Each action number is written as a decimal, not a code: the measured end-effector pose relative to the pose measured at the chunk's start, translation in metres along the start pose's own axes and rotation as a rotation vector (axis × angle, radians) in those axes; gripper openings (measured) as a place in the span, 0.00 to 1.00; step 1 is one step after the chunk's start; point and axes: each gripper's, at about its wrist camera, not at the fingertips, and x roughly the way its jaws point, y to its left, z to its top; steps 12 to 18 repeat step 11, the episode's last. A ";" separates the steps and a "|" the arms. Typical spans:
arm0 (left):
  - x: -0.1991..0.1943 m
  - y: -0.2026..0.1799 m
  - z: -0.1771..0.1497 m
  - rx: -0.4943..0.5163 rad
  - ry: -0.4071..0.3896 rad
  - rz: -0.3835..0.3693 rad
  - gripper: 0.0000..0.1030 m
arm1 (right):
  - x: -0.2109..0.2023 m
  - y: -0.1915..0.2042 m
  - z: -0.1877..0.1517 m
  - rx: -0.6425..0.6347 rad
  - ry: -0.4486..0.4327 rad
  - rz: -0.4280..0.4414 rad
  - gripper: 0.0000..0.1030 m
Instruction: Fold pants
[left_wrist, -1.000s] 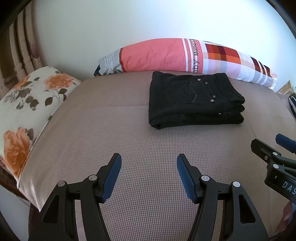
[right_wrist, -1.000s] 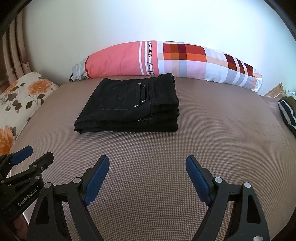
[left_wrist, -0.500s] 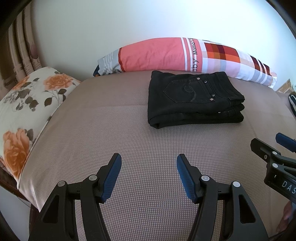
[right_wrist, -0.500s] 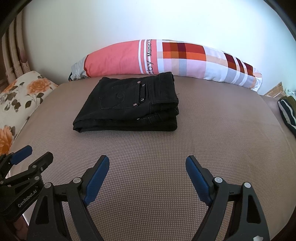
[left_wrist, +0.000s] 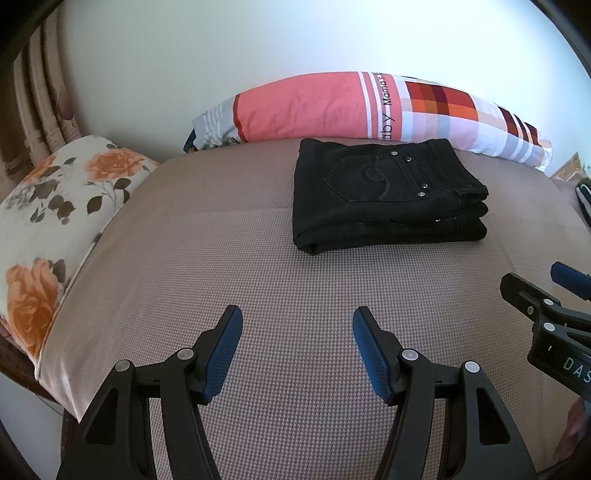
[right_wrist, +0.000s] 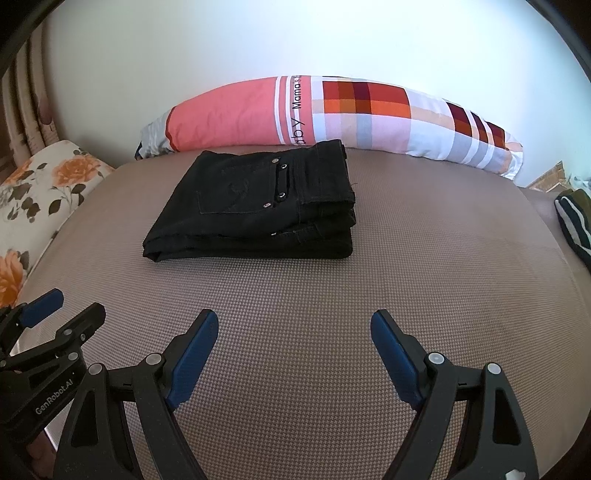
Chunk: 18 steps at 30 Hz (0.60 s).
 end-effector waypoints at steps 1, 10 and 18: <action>0.001 0.000 -0.001 0.002 0.001 -0.001 0.61 | 0.000 0.000 0.000 0.001 0.000 -0.001 0.80; 0.006 0.001 0.001 0.009 0.012 -0.014 0.61 | 0.003 -0.003 0.002 -0.003 0.004 -0.002 0.80; 0.006 0.002 0.000 0.007 0.015 -0.015 0.61 | 0.003 -0.004 0.001 -0.002 0.005 -0.002 0.80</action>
